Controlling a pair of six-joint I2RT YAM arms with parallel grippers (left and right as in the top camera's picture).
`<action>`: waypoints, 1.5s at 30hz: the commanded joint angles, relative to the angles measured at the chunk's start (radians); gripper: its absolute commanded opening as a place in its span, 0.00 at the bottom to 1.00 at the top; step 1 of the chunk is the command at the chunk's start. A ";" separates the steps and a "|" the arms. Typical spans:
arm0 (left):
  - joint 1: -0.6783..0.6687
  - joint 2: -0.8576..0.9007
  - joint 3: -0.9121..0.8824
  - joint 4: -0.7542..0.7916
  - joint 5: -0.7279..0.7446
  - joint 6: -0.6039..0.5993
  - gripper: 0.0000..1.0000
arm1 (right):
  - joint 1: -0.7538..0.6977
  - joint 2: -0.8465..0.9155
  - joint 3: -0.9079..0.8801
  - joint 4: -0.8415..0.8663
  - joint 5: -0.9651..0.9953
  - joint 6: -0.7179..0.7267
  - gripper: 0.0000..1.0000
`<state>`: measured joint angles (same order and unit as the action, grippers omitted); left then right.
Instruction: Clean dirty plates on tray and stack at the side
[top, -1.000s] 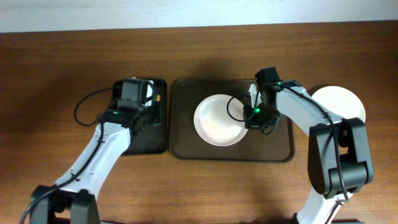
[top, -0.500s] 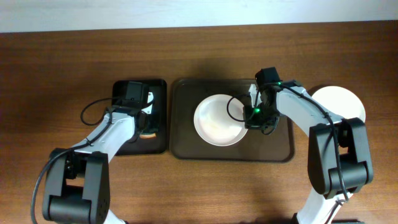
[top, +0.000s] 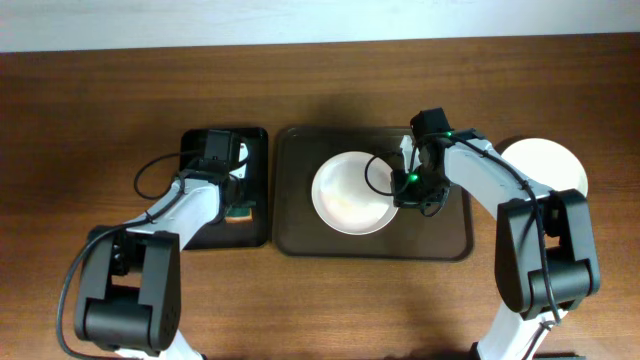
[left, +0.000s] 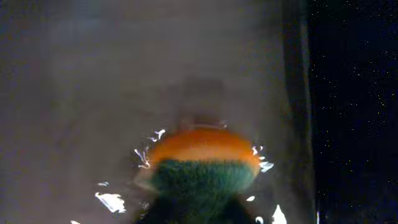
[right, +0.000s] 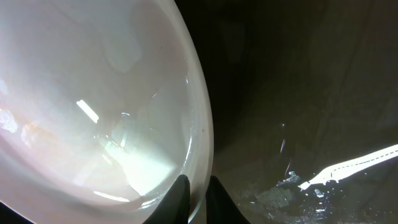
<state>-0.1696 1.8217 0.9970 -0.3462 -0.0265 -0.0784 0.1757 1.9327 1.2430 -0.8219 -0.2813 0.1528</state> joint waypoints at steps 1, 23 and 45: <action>0.005 -0.002 0.024 0.004 0.003 0.005 0.00 | 0.003 -0.022 -0.006 -0.008 0.005 -0.005 0.12; 0.002 -0.080 0.022 -0.228 0.066 0.005 0.00 | 0.003 -0.022 -0.006 -0.010 0.005 -0.005 0.12; 0.161 -0.377 0.036 -0.368 0.030 -0.060 0.77 | 0.203 -0.029 0.268 -0.091 0.003 -0.039 0.04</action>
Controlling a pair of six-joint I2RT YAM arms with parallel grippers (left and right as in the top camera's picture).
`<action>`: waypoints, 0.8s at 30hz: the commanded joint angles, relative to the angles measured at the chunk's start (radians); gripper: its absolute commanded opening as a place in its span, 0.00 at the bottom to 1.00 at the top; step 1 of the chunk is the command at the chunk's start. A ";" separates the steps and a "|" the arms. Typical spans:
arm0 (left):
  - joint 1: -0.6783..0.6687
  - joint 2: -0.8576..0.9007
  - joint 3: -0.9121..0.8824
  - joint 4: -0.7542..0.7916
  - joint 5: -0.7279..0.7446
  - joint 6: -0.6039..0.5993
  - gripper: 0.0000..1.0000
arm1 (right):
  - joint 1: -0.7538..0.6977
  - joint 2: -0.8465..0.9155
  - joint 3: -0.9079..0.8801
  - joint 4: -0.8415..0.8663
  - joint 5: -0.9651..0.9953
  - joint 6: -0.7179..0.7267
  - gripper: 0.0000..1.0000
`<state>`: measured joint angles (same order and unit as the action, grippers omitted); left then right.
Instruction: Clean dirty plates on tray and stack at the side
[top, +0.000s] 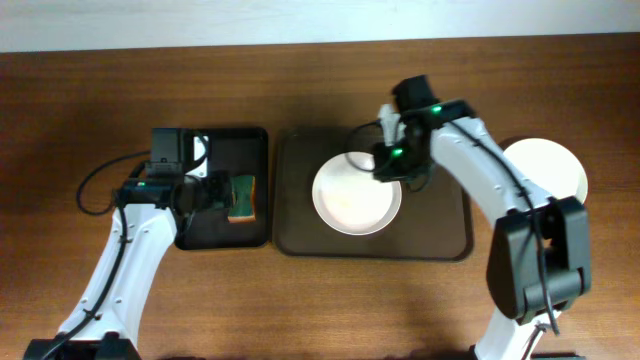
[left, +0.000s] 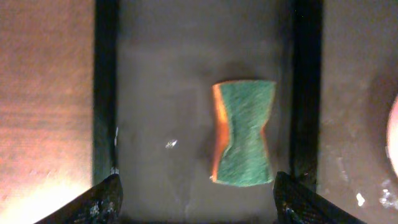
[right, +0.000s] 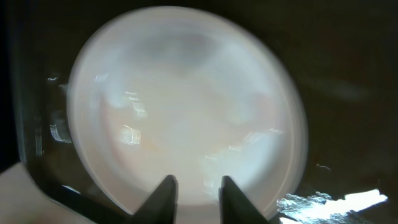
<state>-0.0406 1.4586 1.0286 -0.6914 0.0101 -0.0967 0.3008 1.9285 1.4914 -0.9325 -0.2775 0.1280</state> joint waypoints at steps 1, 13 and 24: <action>0.041 -0.014 0.005 -0.027 -0.007 -0.065 0.77 | 0.105 -0.024 0.019 0.036 0.000 -0.014 0.04; 0.091 -0.014 0.005 -0.032 -0.010 -0.138 0.68 | 0.326 0.039 0.017 0.271 0.159 0.138 0.06; 0.092 -0.014 0.005 -0.062 -0.055 -0.139 0.68 | 0.400 0.179 0.017 0.399 0.155 0.273 0.11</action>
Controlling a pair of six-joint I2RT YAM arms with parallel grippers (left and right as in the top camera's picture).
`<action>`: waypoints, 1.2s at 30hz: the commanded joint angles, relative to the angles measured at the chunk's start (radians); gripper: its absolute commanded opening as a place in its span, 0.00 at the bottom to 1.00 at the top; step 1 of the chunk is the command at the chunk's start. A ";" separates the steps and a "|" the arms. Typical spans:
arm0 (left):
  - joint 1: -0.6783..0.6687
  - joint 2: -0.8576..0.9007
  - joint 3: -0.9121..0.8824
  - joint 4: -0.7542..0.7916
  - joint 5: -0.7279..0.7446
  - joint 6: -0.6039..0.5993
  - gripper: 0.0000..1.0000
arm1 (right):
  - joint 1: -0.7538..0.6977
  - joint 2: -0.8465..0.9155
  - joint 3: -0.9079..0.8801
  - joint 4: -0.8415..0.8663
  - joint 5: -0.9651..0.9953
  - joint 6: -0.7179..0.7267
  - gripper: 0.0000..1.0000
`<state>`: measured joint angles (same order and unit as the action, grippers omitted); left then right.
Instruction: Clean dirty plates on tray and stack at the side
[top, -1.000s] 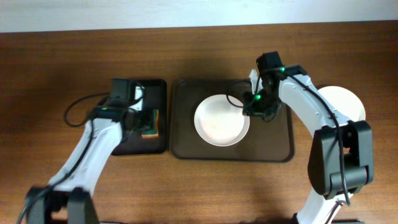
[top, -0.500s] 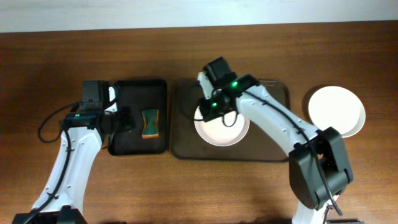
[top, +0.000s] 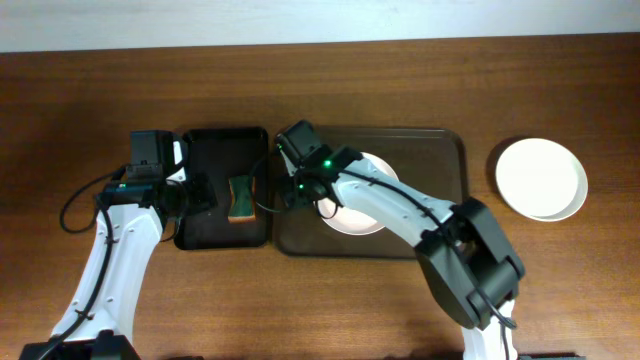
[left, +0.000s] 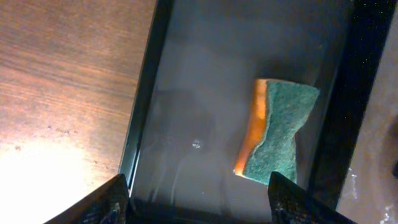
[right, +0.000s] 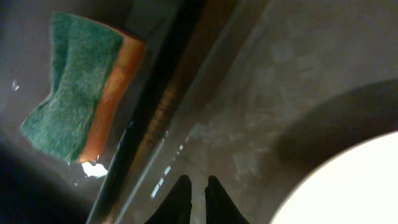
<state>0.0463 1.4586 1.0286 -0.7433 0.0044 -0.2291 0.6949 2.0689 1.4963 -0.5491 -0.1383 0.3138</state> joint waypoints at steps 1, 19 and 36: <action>0.008 -0.014 0.005 -0.018 -0.064 -0.011 0.68 | 0.006 0.051 0.012 0.025 0.013 0.104 0.11; 0.099 -0.014 0.005 -0.059 -0.072 -0.074 0.76 | 0.045 0.139 0.012 0.122 -0.136 0.196 0.13; 0.099 -0.014 0.005 -0.059 -0.072 -0.073 0.82 | 0.061 0.126 0.013 0.137 -0.171 0.159 0.27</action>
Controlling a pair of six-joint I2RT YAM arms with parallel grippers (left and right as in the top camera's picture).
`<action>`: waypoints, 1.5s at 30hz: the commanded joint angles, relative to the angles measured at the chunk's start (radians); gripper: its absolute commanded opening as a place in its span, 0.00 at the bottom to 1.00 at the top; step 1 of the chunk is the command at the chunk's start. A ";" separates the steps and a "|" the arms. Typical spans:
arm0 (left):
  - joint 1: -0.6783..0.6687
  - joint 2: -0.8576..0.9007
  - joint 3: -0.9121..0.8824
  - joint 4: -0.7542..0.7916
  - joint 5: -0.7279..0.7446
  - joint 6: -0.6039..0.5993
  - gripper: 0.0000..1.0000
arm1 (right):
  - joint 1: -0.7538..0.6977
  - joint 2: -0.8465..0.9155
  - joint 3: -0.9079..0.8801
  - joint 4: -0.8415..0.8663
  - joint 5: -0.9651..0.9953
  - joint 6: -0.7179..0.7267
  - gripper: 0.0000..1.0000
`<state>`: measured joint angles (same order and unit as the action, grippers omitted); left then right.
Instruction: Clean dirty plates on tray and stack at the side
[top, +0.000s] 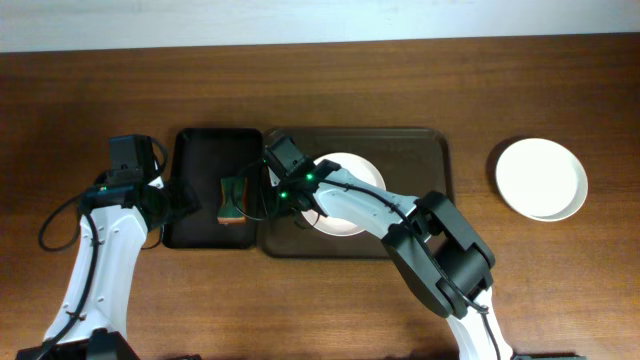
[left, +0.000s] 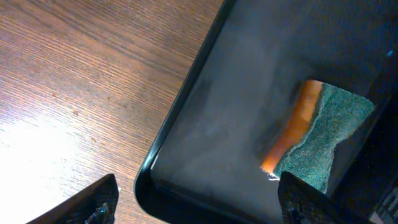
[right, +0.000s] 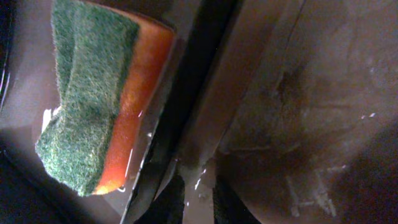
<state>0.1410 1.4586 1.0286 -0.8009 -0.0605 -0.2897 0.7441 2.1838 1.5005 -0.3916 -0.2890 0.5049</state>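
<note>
A white plate (top: 350, 200) lies on the brown tray (top: 400, 240). My right gripper (top: 283, 190) is at that tray's left rim. In the right wrist view my right gripper (right: 196, 199) is shut on the rim of the brown tray (right: 298, 93). The green and orange sponge (top: 232, 197) lies in the small black tray (top: 195, 215), just beyond the rim, and shows as the sponge (right: 93, 99). My left gripper (top: 168, 195) hangs open over that tray's left edge; the left gripper (left: 199, 208) is empty, with the sponge (left: 323, 143) ahead of it.
A clean white plate (top: 541, 178) sits on the bare wooden table (top: 100, 90) at the far right. The black tray (left: 217, 124) and the brown tray stand edge to edge. Bare wood lies between the brown tray and the clean plate.
Both trays now lie further left on the table. My right gripper holds the brown tray's left rim, closer to the sponge. My left gripper has backed toward the black tray's left edge.
First my left gripper was low at the sponge and my right was shut on the plate's right rim. Then the sponge lay free under the open left gripper, the right above the plate. The right gripper then stood at the brown tray's left side; now both trays sit further left.
</note>
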 joint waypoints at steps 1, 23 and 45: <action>0.004 -0.014 0.004 -0.001 -0.008 -0.012 0.82 | 0.009 0.000 0.009 -0.040 0.006 -0.045 0.29; -0.122 -0.014 0.005 0.095 0.229 0.305 1.00 | -0.525 -0.432 0.009 -0.679 0.170 -0.350 0.99; -0.114 -0.673 -0.160 -0.048 0.229 0.313 1.00 | -0.581 -1.261 -0.496 -0.540 0.249 -0.401 0.99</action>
<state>0.0208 0.9134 0.9070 -0.8558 0.1581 0.0048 0.1696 1.0256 1.0580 -0.9337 -0.0746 0.1173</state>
